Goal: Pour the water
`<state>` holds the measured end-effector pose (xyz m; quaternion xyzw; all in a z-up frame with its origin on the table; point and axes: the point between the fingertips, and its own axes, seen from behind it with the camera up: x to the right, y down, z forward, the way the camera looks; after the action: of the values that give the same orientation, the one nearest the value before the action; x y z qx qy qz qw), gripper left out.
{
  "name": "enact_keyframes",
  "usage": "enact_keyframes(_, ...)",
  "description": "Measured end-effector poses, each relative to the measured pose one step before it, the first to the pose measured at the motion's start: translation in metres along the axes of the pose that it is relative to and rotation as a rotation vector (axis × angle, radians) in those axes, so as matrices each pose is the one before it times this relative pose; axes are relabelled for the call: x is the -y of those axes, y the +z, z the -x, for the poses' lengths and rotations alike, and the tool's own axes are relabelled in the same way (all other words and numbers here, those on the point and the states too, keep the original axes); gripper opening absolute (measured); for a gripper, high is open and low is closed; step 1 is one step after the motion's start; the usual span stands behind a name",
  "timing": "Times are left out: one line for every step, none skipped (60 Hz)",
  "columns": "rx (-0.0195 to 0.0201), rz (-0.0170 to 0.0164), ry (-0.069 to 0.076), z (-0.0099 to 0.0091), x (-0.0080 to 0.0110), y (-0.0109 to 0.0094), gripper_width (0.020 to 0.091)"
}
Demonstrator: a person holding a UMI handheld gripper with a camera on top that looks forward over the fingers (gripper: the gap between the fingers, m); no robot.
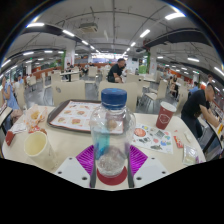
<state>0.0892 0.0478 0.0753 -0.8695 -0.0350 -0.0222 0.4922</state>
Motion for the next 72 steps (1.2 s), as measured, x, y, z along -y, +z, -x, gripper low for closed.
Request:
enact_keyframes(0.00207, 0.00647, 0.0094, -0.00022, -0.00414, 0.00107, 0.0423)
enact_keyframes(0.00051, 0.00586, 0.0057, -0.00071, -0.00435, 0.00109, 0.0423)
enact_keyframes(-0.00126, 0.00587, 0.0011, -0.00126, -0.00445, 0.00092, 0.0423)
enact_keyframes(-0.00274, 0.00607, -0.0009, -0.00132, -0.00465, 0.00135, 0.0427)
enact_keyframes(-0.00332, 0.00583, -0.0012, -0.00136, -0.00444, 0.00102, 0.0433)
enact_keyframes(-0.00228, 0.00601, -0.0008, -0.00090, -0.00559, -0.00034, 0.0446)
enact_keyframes(0.00443, -0.02970, 0.0058, 0.00002, 0.00590, 0.00036, 0.0438)
enact_keyframes(0.00047, -0.00347, 0.0021, -0.00017, -0.00232, -0.00026, 0.0436)
enact_keyframes(-0.00229, -0.00310, 0.0017, -0.00105, -0.00166, -0.00063, 0.0436)
enact_keyframes(0.00053, -0.00742, 0.0060, -0.00014, 0.00039, -0.00066, 0.0436)
enact_keyframes(-0.00212, 0.00164, 0.0062, -0.00053, -0.00152, -0.00048, 0.0441)
enact_keyframes(-0.00173, 0.00126, 0.0080, -0.00029, 0.00102, 0.00009, 0.0444)
enact_keyframes(-0.00052, -0.00285, 0.0093, -0.00018, 0.00003, -0.00012, 0.0452)
enact_keyframes(0.00017, -0.00158, 0.0072, 0.00008, -0.00030, 0.00014, 0.0469)
enact_keyframes(0.00072, -0.00305, 0.0045, 0.00027, 0.00073, 0.00020, 0.0469)
enact_keyframes(-0.00154, -0.00010, 0.0004, -0.00023, 0.00002, 0.00007, 0.0487)
enact_keyframes(-0.00052, 0.00026, 0.0009, 0.00021, 0.00027, 0.00009, 0.0493)
enact_keyframes(-0.00208, 0.00183, 0.0003, -0.00023, 0.00006, 0.00027, 0.0504)
enact_keyframes(-0.00112, 0.00208, 0.0017, -0.00061, 0.00040, -0.00029, 0.0521)
enact_keyframes(-0.00246, 0.00416, -0.0008, 0.00081, -0.00036, 0.00001, 0.0530)
enact_keyframes(-0.00348, 0.00686, -0.0015, 0.00017, -0.00042, -0.00048, 0.0542)
enact_keyframes(-0.00414, 0.00770, -0.0018, 0.00003, -0.00074, 0.00005, 0.0554)
enact_keyframes(-0.00450, 0.01093, -0.0011, -0.00024, -0.00125, -0.00030, 0.0566)
enact_keyframes(-0.00490, 0.01804, -0.0006, -0.00053, -0.00258, -0.00072, 0.0590)
enact_keyframes(-0.00382, 0.02058, -0.0010, -0.00016, -0.00289, -0.00085, 0.0626)
enact_keyframes(-0.00181, 0.01885, 0.0007, -0.00118, -0.00335, -0.00259, 0.0677)
enact_keyframes(-0.00316, 0.01698, 0.0028, -0.00044, -0.00229, -0.00216, 0.0730)
enact_keyframes(-0.00200, 0.01376, 0.0039, 0.00174, -0.00037, -0.00201, 0.0789)
enact_keyframes(-0.00164, 0.01025, 0.0048, 0.00096, -0.00032, -0.00281, 0.0847)
enact_keyframes(-0.00247, 0.00986, 0.0044, -0.00025, -0.00201, -0.00364, 0.0867)
enact_keyframes(-0.00725, 0.01139, 0.0056, -0.00036, -0.00101, -0.00363, 0.0839)
enact_keyframes(-0.00995, 0.00990, 0.0060, -0.00094, -0.00071, -0.00411, 0.0826)
enact_keyframes(-0.00801, 0.00656, 0.0041, -0.00033, 0.00011, -0.00483, 0.0829)
enact_keyframes(-0.00495, 0.00518, 0.0016, 0.00028, 0.00010, -0.00535, 0.0843)
enact_keyframes(-0.00209, 0.00709, -0.0008, 0.00120, -0.00035, -0.00582, 0.0852)
enact_keyframes(-0.00221, 0.01019, -0.0027, 0.00122, -0.00103, -0.00576, 0.0858)
enact_keyframes(-0.00182, 0.01183, -0.0032, 0.00023, -0.00064, -0.00702, 0.0857)
enact_keyframes(0.00005, 0.00818, -0.0040, 0.00196, -0.00125, -0.00601, 0.0851)
enact_keyframes(-0.00034, 0.00700, -0.0039, 0.00172, -0.00095, -0.00642, 0.0849)
enact_keyframes(-0.00177, 0.00954, -0.0039, 0.00189, -0.00180, -0.00713, 0.0850)
enact_keyframes(-0.00294, 0.00981, -0.0036, 0.00148, -0.00190, -0.00708, 0.0850)
enact_keyframes(-0.00354, 0.00729, -0.0027, 0.00121, -0.00147, -0.00680, 0.0850)
enact_keyframes(-0.00337, 0.00495, -0.0020, 0.00146, -0.00117, -0.00701, 0.0853)
enact_keyframes(-0.00305, 0.00505, -0.0021, 0.00161, -0.00130, -0.00730, 0.0849)
enact_keyframes(-0.00255, 0.00656, -0.0023, 0.00161, -0.00184, -0.00709, 0.0848)
enact_keyframes(-0.00143, 0.00581, -0.0020, 0.00176, -0.00173, -0.00723, 0.0849)
enact_keyframes(0.00146, 0.00404, -0.0015, 0.00202, -0.00059, -0.00592, 0.0846)
enact_keyframes(0.00184, 0.00147, -0.0017, 0.00344, -0.00144, -0.00666, 0.0847)
enact_keyframes(0.00315, 0.00205, -0.0028, 0.00316, -0.00147, -0.00592, 0.0847)
enact_keyframes(0.00156, 0.00427, -0.0041, 0.00281, -0.00202, -0.00647, 0.0846)
enact_keyframes(0.00044, 0.00490, -0.0046, 0.00249, -0.00208, -0.00582, 0.0845)
enact_keyframes(-0.00013, 0.00427, -0.0041, 0.00223, -0.00196, -0.00579, 0.0849)
enact_keyframes(-0.00060, 0.00392, -0.0039, 0.00185, -0.00184, -0.00566, 0.0848)
enact_keyframes(0.00027, 0.00695, -0.0040, 0.00026, -0.00157, -0.00523, 0.0853)
enact_keyframes(-0.00128, 0.00470, -0.0042, 0.00234, -0.00208, -0.00423, 0.0851)
enact_keyframes(-0.00098, 0.00342, -0.0032, 0.00187, -0.00187, -0.00421, 0.0853)
enact_keyframes(-0.00050, 0.00145, -0.0020, 0.00157, -0.00119, -0.00359, 0.0853)
enact_keyframes(0.00063, 0.00168, -0.0012, 0.00147, -0.00148, -0.00394, 0.0853)
enact_keyframes(0.00039, 0.00316, -0.0012, 0.00157, -0.00184, -0.00354, 0.0852)
enact_keyframes(0.00067, 0.00293, -0.0011, 0.00136, -0.00164, -0.00344, 0.0852)
enact_keyframes(0.00171, 0.00117, -0.0010, 0.00141, -0.00116, -0.00361, 0.0851)
enact_keyframes(0.00328, 0.00162, -0.0002, 0.00035, -0.00056, -0.00491, 0.0851)
enact_keyframes(0.00187, 0.00028, -0.0007, 0.00135, -0.00068, -0.00261, 0.0850)
enact_keyframes(0.00224, -0.00007, 0.0000, 0.00097, -0.00089, -0.00232, 0.0851)
enact_keyframes(0.00224, -0.00190, -0.0004, 0.00072, -0.00030, -0.00244, 0.0849)
enact_keyframes(0.00324, -0.00393, -0.0010, 0.00085, -0.00005, -0.00219, 0.0851)
enact_keyframes(0.00403, -0.00391, -0.0017, 0.00121, 0.00000, -0.00189, 0.0855)
enact_keyframes(0.00349, -0.00207, -0.0026, 0.00110, -0.00018, -0.00196, 0.0852)
enact_keyframes(0.00269, -0.00124, -0.0035, 0.00095, -0.00053, -0.00179, 0.0851)
enact_keyframes(0.00143, -0.00179, -0.0040, 0.00088, 0.00050, -0.00285, 0.0853)
enact_keyframes(0.00128, -0.00401, -0.0053, -0.00008, -0.00040, -0.00156, 0.0852)
enact_keyframes(0.00070, -0.00258, -0.0053, -0.00022, -0.00020, -0.00128, 0.0852)
